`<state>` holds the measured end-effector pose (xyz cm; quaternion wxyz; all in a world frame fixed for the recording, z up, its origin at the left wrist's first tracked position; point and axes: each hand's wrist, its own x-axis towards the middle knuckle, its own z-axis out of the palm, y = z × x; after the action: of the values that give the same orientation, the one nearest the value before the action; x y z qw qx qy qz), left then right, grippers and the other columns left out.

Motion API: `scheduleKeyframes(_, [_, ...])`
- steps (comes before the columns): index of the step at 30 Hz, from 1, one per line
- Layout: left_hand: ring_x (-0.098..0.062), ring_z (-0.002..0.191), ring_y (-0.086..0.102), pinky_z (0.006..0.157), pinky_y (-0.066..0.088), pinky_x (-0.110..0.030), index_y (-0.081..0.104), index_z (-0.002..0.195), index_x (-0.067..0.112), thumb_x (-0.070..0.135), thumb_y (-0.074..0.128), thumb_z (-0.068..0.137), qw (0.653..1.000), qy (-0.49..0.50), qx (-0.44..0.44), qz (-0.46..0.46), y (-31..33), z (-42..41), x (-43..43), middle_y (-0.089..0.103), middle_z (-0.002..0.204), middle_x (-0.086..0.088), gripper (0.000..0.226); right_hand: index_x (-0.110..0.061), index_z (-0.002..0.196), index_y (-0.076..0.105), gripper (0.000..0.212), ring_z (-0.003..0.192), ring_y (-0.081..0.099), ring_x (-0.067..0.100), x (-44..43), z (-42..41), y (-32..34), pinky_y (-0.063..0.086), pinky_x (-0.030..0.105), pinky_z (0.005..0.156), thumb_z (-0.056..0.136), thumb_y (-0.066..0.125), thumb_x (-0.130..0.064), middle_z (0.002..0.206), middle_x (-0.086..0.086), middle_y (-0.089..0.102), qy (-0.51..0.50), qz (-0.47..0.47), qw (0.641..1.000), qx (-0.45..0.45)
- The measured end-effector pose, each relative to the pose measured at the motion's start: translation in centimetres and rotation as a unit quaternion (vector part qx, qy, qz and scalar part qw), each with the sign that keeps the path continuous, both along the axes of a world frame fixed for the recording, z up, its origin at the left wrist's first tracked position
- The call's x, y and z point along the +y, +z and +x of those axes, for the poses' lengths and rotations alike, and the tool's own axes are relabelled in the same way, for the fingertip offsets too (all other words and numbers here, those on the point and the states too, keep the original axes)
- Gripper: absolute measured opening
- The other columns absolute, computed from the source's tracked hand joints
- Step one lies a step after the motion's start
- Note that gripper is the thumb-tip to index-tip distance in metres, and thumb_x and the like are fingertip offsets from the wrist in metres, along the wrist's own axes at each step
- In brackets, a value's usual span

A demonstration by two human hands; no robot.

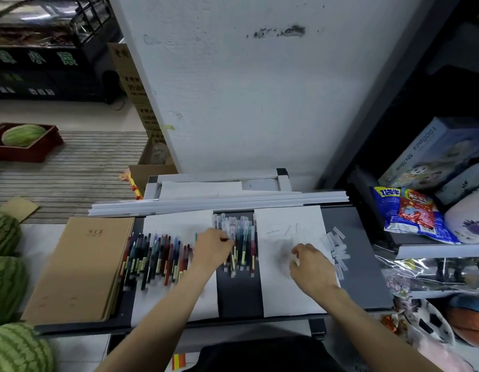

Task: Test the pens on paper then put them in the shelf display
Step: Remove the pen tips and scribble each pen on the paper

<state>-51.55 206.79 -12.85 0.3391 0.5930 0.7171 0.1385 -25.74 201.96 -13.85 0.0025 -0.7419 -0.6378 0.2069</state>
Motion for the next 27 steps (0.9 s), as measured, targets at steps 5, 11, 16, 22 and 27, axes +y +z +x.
scheduleKeyframes(5, [-0.028, 0.067, 0.064, 0.066, 0.055, -0.034, 0.062, 0.066, 0.006, 0.01, 0.069, 0.089, 0.998, -0.017, 0.053, -0.005, 0.4, 2.1, 2.4, 0.063, 0.068, -0.015, 0.024, -0.021, 0.134, 0.058, 0.035, 0.113, 0.064, 0.017, -0.8, 2.7, -1.8, 0.056, 0.032, 0.09, 0.1, 0.061, -0.03, 0.132, -0.003, 0.057, 0.017, -0.024, 1.0, 0.005])
scheduleKeyframes(11, [-0.026, 0.067, 0.062, 0.073, 0.062, -0.04, 0.047, 0.062, 0.012, 0.009, 0.071, 0.092, 0.995, -0.035, 0.087, -0.031, 0.1, 3.2, 3.4, 0.053, 0.063, -0.005, 0.038, -0.024, 0.135, 0.056, 0.038, 0.113, 0.063, 0.013, -1.4, 2.5, -2.4, 0.056, 0.031, 0.089, 0.101, 0.061, -0.041, 0.131, -0.008, 0.056, 0.063, -0.003, 0.998, 0.005])
scheduleKeyframes(16, [-0.027, 0.081, 0.067, 0.077, 0.059, -0.04, 0.059, 0.084, 0.009, 0.019, 0.073, 0.095, 0.997, -0.022, 0.076, -0.015, -0.1, 2.8, 2.5, 0.066, 0.084, -0.007, 0.021, -0.024, 0.132, 0.057, 0.035, 0.115, 0.061, 0.015, -1.5, 1.0, -2.8, 0.055, 0.032, 0.09, 0.102, 0.058, -0.042, 0.13, -0.006, 0.059, 0.105, -0.007, 0.994, -0.01])
scheduleKeyframes(22, [-0.027, 0.08, 0.069, 0.074, 0.06, -0.039, 0.067, 0.104, 0.014, 0.03, 0.064, 0.1, 0.992, 0.047, 0.109, 0.031, -1.2, -1.8, -0.3, 0.071, 0.089, -0.007, 0.016, -0.021, 0.125, 0.058, 0.029, 0.107, 0.063, 0.019, -1.5, 0.1, -3.1, 0.053, 0.031, 0.084, 0.104, 0.05, -0.038, 0.125, -0.003, 0.059, 0.116, -0.025, 0.993, -0.03])
scheduleKeyframes(27, [-0.027, 0.075, 0.067, 0.072, 0.061, -0.042, 0.061, 0.093, 0.01, 0.028, 0.064, 0.098, 0.984, 0.093, 0.149, 0.003, -2.4, -5.6, -1.6, 0.066, 0.084, -0.006, 0.019, -0.021, 0.109, 0.059, 0.018, 0.086, 0.057, 0.017, -1.7, -0.3, -2.9, 0.049, 0.028, 0.072, 0.103, 0.044, -0.031, 0.112, -0.005, 0.06, 0.111, -0.013, 0.993, -0.046])
